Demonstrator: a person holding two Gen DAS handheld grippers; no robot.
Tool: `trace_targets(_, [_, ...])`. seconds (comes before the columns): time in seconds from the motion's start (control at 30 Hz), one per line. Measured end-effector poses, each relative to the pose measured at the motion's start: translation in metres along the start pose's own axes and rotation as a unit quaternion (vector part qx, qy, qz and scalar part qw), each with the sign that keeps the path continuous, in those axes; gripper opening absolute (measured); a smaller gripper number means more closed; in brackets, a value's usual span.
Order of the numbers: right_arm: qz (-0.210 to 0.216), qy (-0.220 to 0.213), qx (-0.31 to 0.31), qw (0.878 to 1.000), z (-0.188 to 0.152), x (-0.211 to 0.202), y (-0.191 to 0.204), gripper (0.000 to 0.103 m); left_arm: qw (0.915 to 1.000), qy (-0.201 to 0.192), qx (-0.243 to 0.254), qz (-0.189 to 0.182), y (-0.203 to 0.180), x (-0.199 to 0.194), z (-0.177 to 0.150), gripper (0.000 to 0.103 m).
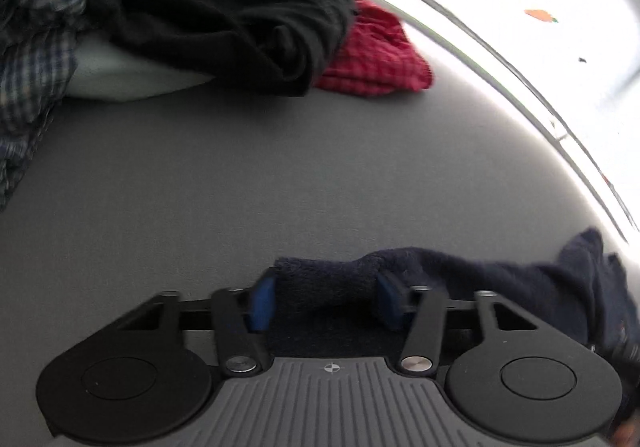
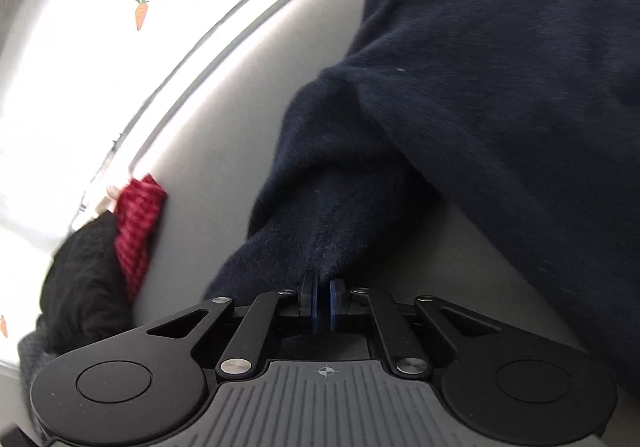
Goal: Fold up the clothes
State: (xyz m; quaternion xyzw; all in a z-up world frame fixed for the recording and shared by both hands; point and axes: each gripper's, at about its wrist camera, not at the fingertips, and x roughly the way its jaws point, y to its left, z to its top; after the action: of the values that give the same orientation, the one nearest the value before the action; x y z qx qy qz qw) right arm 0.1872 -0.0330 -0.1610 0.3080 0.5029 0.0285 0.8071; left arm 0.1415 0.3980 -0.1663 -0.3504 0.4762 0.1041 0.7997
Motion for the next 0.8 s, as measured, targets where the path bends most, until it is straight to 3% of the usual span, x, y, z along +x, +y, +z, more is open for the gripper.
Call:
trace_targets(0.13, [-0.01,0.021,-0.01,1.0,-0.005,0.005,0.005,0.006,0.999,-0.04,0.019,0.006,-0.016,-0.022,0.023,0.003])
trace_targets(0.3, [0.024,0.02,0.009,0.999,-0.004,0.005,0.011,0.006,0.994,-0.093,0.047,-0.031,-0.033,-0.061,0.052,0.003])
trace_targets(0.4, [0.006,0.018,0.009,1.0,-0.003,0.003,0.006,0.006,0.9897,-0.097,0.105,0.008,-0.039,-0.064,0.051,0.013])
trace_targets(0.53, [-0.031,0.027,-0.018,0.999,-0.01,0.0,-0.002,0.006,0.9915,-0.053,0.112,0.04,-0.023,-0.042,0.04,0.044])
trace_targets(0.67, [-0.033,0.03,-0.03,0.999,-0.01,0.0,-0.004,0.011,0.9958,-0.002,0.085,0.035,0.005,-0.026,0.029,0.049])
trace_targets(0.8, [-0.037,0.03,-0.032,0.998,-0.01,0.001,-0.006,0.013,0.9969,0.017,0.076,0.006,0.011,-0.02,0.021,0.059])
